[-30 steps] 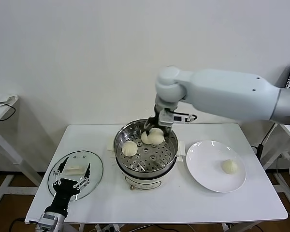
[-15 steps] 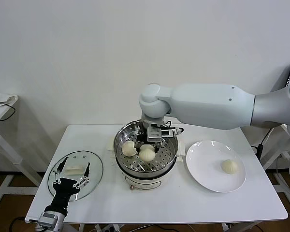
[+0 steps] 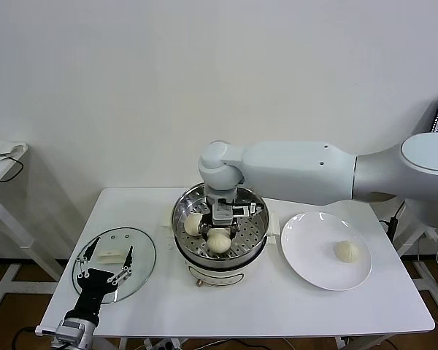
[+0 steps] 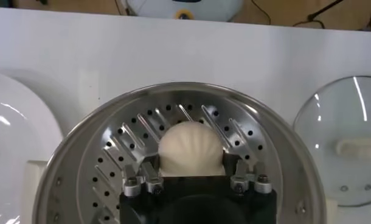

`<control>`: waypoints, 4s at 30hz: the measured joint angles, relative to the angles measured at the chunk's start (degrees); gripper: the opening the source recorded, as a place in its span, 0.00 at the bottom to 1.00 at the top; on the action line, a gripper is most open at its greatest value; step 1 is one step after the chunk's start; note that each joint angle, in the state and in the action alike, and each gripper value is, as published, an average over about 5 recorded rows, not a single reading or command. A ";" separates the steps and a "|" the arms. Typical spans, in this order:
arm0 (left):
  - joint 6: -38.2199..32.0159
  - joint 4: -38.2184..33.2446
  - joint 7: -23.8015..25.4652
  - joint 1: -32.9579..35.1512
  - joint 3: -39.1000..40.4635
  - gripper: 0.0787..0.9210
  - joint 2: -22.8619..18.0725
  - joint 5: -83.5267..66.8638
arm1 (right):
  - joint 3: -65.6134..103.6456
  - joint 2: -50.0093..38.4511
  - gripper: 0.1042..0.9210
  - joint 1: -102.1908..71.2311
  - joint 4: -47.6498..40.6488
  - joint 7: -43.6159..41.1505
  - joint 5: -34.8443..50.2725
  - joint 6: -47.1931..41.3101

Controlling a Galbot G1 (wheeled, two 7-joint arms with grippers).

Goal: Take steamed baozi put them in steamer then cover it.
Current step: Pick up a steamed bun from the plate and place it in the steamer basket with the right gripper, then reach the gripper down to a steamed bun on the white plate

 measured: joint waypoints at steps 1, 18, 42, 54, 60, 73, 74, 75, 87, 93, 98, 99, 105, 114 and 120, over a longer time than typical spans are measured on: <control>0.03 0.00 -0.01 -0.04 0.00 0.88 0.00 -0.01 | 0.05 0.12 0.70 -0.24 -0.16 0.00 -0.09 -0.05; 0.06 -0.61 -0.30 0.49 0.43 0.88 -0.44 0.17 | 2.14 -2.67 0.88 1.28 1.43 -0.36 1.27 -2.64; 0.31 -1.43 -0.43 1.16 1.63 0.88 0.15 0.89 | 10.68 -37.88 0.88 -2.04 6.92 -7.15 6.64 -31.81; 0.31 -1.27 -0.38 1.14 2.50 0.88 0.07 1.51 | 31.11 -43.97 0.88 -23.98 -2.05 -7.11 -2.42 -34.83; 0.19 -1.21 -0.37 1.36 2.46 0.88 -0.08 1.76 | 39.00 -43.06 0.88 -31.34 -7.13 -6.62 -6.57 -34.76; 0.26 -0.78 -0.41 0.81 2.71 0.88 -0.31 2.08 | 48.76 -38.94 0.88 -40.15 -15.15 -5.10 -12.71 -34.08; 0.26 -0.67 -0.41 0.73 2.74 0.88 -0.35 2.11 | 49.22 -38.59 0.88 -40.61 -15.60 -4.92 -13.01 -34.03; 0.26 -0.54 -0.41 0.67 2.75 0.88 -0.39 2.15 | 49.65 -38.25 0.88 -41.03 -16.01 -4.75 -13.29 -33.98; 0.18 0.15 -0.40 0.50 2.58 0.88 -0.49 2.30 | 52.77 -35.07 0.88 -44.03 -19.53 -3.09 -15.91 -33.16; 0.18 0.20 -0.41 0.53 2.63 0.88 -0.54 2.38 | 53.42 -34.23 0.88 -44.72 -20.15 -2.81 -16.74 -32.90; 0.17 0.20 -0.41 0.64 2.61 0.88 -0.54 2.42 | 53.71 -34.11 0.88 -45.10 -20.29 -2.89 -17.34 -32.83; 0.17 0.20 -0.41 0.64 2.60 0.88 -0.54 2.42 | 53.76 -34.10 0.87 -45.18 -20.32 -2.92 -17.44 -32.82; 0.17 0.19 -0.42 0.61 2.71 0.88 -0.55 2.43 | 54.10 -33.84 0.77 -45.43 -20.53 -2.96 -17.97 -32.76; 0.17 0.20 -0.43 0.51 2.77 0.88 -0.62 2.44 | 54.29 -33.88 0.73 -45.75 -20.25 -3.23 -17.99 -32.72; 0.18 0.11 -0.54 0.49 2.87 0.88 -0.73 2.50 | 53.83 -34.60 0.73 -45.29 -19.24 -3.65 -16.71 -33.21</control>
